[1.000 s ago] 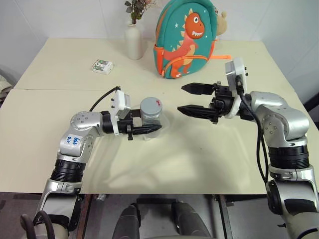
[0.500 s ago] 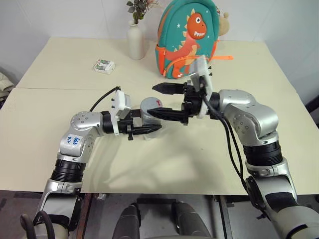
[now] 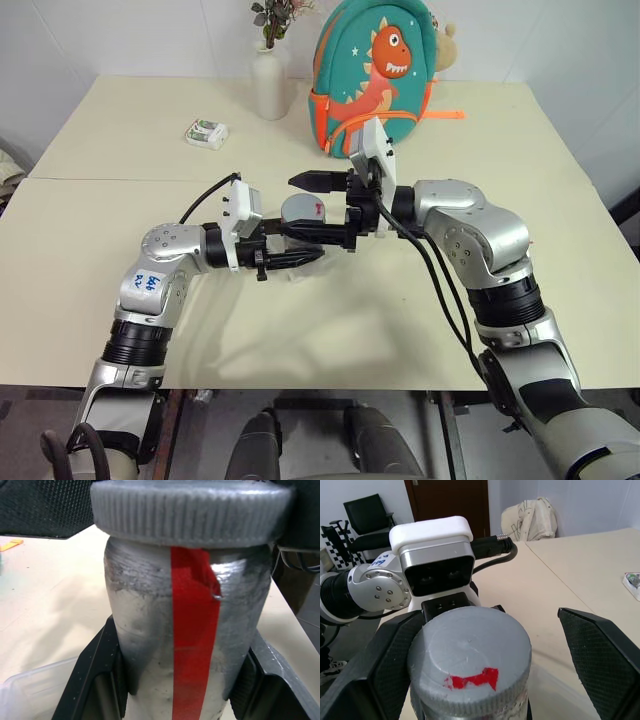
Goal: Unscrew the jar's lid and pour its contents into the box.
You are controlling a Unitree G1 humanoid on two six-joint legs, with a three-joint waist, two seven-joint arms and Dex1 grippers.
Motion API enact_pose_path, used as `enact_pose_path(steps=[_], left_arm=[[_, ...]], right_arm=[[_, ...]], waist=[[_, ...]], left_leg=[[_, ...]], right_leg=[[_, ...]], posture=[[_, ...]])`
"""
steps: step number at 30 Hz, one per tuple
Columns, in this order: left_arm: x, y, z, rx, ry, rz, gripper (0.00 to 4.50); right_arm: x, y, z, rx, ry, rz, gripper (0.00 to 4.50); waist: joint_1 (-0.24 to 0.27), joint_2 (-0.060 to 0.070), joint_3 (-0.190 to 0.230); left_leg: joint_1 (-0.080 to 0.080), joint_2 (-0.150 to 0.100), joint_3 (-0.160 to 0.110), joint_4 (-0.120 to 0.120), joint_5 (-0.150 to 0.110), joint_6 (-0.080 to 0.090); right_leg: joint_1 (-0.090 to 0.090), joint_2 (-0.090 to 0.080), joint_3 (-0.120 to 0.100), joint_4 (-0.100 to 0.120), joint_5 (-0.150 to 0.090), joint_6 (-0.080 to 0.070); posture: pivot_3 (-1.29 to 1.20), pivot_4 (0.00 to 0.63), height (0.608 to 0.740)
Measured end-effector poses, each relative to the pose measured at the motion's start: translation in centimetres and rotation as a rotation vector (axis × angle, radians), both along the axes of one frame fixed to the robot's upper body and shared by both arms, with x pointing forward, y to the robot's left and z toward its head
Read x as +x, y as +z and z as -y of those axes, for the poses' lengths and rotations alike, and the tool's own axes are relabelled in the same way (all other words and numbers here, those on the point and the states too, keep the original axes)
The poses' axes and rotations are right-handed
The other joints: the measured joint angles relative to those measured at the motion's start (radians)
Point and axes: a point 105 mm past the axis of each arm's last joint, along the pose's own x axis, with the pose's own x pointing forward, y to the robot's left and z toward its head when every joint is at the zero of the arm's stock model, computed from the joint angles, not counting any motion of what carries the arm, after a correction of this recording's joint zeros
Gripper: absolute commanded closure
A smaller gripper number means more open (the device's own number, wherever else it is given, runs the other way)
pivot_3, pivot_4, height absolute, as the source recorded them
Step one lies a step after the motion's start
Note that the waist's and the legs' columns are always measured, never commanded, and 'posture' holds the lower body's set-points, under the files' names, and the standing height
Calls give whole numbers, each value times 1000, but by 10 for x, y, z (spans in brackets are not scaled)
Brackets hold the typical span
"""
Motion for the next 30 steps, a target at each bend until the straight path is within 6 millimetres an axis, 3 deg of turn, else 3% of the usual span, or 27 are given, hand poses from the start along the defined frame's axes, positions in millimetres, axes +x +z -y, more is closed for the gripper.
enact_pose_path(steps=[8, 13, 18, 23, 30], left_arm=[[2, 0, -1, -2, 12, -5, 2455], [0, -1, -1, 5, -8, -6, 2455], [-2, -1, 0, 5, -17, -3, 2455], [-2, -1, 0, 6, -19, -3, 2455], [-2, 0, 0, 7, -19, -1, 2455]], right_arm=[[1, 2, 30, -14, 9, -7, 12], [20, 5, 80, 3, -164, -24, 12], [19, 5, 98, 3, -188, -33, 12], [11, 4, 95, 7, -140, -35, 12], [-1, 9, 56, 32, -58, -2, 12]], waist=[[0, 0, 0], [3, 0, 0], [-3, 0, 0], [-2, 0, 0], [-2, 0, 0]], left_leg=[[0, 0, 0, 0, 0, 0], [0, 0, 0, 0, 0, 0], [0, 0, 0, 0, 0, 0], [0, 0, 0, 0, 0, 0], [0, 0, 0, 0, 0, 0]], right_leg=[[0, 0, 0, 0, 0, 0], [0, 0, 0, 0, 0, 0], [0, 1, 0, 0, 0, 0], [0, 0, 1, 0, 0, 0], [0, 0, 1, 0, 0, 0]], posture=[[0, 150, 740], [0, 150, 740], [0, 150, 740], [0, 150, 740], [0, 150, 740]])
